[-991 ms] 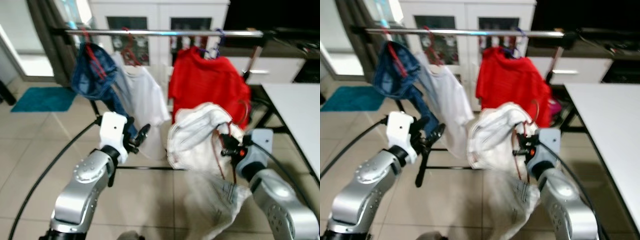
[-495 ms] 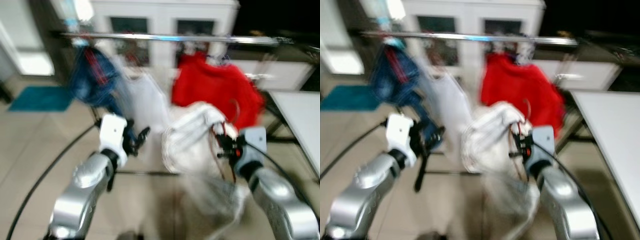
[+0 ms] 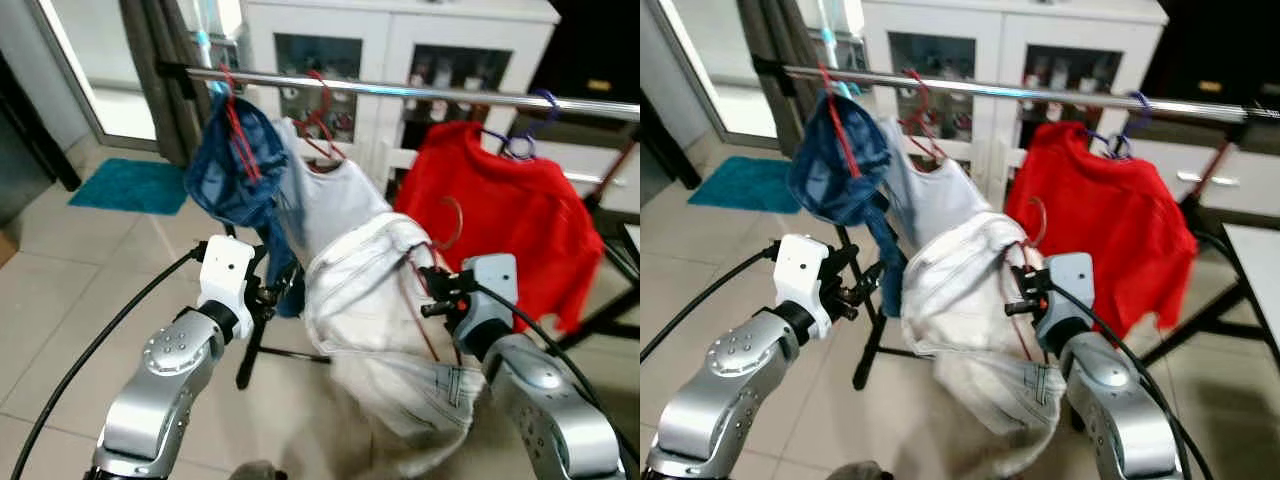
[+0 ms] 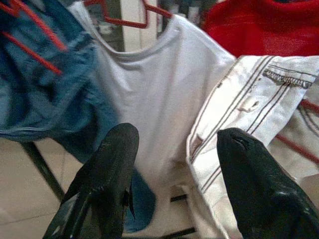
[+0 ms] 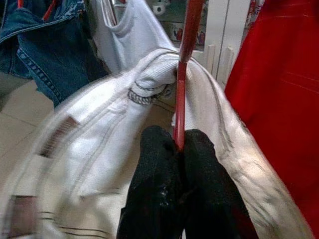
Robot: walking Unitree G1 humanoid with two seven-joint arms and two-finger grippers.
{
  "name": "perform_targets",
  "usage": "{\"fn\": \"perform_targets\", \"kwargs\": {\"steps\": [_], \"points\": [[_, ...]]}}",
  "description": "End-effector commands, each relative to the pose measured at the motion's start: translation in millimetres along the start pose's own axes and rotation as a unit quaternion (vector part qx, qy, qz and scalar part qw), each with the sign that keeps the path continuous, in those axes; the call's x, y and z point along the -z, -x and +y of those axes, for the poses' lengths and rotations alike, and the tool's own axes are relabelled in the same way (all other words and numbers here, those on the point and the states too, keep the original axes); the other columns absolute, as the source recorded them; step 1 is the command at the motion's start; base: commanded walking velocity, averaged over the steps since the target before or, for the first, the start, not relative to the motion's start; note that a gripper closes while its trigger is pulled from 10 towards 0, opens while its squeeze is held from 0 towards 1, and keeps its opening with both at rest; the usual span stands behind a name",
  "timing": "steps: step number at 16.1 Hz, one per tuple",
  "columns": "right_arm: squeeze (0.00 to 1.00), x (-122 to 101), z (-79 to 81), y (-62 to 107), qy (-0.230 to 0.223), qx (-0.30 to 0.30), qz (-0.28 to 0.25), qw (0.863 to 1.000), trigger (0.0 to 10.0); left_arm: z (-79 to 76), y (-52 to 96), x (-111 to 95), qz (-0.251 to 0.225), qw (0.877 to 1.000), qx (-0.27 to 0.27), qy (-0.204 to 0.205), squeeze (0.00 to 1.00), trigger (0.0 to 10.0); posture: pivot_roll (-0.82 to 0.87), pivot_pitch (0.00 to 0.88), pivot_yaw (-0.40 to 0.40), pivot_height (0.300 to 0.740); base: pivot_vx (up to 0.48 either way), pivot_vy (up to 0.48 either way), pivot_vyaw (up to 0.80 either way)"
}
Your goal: Hang hanger
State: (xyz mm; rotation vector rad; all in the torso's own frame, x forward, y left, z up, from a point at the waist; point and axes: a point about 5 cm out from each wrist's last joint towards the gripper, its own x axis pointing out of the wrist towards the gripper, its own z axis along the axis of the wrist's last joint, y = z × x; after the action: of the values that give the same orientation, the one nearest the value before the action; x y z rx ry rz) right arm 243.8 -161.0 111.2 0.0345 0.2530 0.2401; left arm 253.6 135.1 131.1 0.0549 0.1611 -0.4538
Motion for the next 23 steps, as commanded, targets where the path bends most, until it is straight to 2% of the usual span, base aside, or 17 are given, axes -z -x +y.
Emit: {"fn": "perform_targets", "kwargs": {"steps": [1, 2, 3, 5, 8, 10, 13, 23], "points": [[0.00, -10, -0.2, -0.2, 0.016, 0.004, -0.025, 1.000, 10.0, 3.6, 3.2, 0, 0.007, 1.000, -0.003, -0.013, 0.00, 10.0, 0.05, 0.066, 0.002, 0.740, 0.330, 0.000, 0.00], [0.00, -4, -9.7, 3.3, 0.043, 0.022, -0.002, 0.999, 10.0, 2.5, 3.7, 1, 0.010, 1.000, 0.004, -0.015, 0.00, 10.0, 0.05, 0.066, 0.003, 0.740, 0.330, 0.000, 0.00], [0.00, -3, -11.1, 3.8, 0.046, 0.025, 0.001, 0.999, 10.0, 2.4, 3.8, 1, 0.010, 1.000, 0.004, -0.015, 0.00, 10.0, 0.05, 0.066, 0.003, 0.740, 0.330, 0.000, 0.00], [0.00, 12, -26.9, 11.0, 0.065, 0.025, 0.053, 0.996, 10.0, 1.0, 3.6, 3, 0.016, 1.000, 0.012, -0.022, 0.00, 10.0, 0.05, 0.063, 0.008, 0.740, 0.328, 0.000, 0.00], [0.00, 24, -31.4, 29.3, 0.086, -0.047, 0.102, 0.990, 10.0, -1.6, 5.8, 5, 0.020, 0.999, 0.026, -0.023, 0.00, 10.0, 0.04, 0.067, 0.008, 0.740, 0.314, 0.000, 0.00], [0.00, 28, -36.2, 38.8, 0.104, -0.066, 0.121, 0.985, 10.0, -2.9, 7.2, 7, 0.023, 0.999, 0.033, -0.022, 0.00, 10.0, 0.04, 0.068, 0.010, 0.740, 0.264, 0.000, 0.00], [0.00, 24, -67.3, 40.6, 0.136, 0.013, 0.129, 0.982, 10.0, -5.7, 8.0, 8, 0.026, 0.998, 0.049, -0.021, 0.00, 10.0, 0.04, 0.066, 0.009, 0.740, 0.000, 0.000, 0.00], [0.00, 22, -101.5, 53.0, 0.156, 0.082, 0.161, 0.971, 10.0, -4.6, 12.1, 11, 0.042, 0.993, 0.091, -0.056, 0.00, 10.0, 0.04, 0.051, 0.014, 0.740, 0.000, 0.000, 0.00]]}}
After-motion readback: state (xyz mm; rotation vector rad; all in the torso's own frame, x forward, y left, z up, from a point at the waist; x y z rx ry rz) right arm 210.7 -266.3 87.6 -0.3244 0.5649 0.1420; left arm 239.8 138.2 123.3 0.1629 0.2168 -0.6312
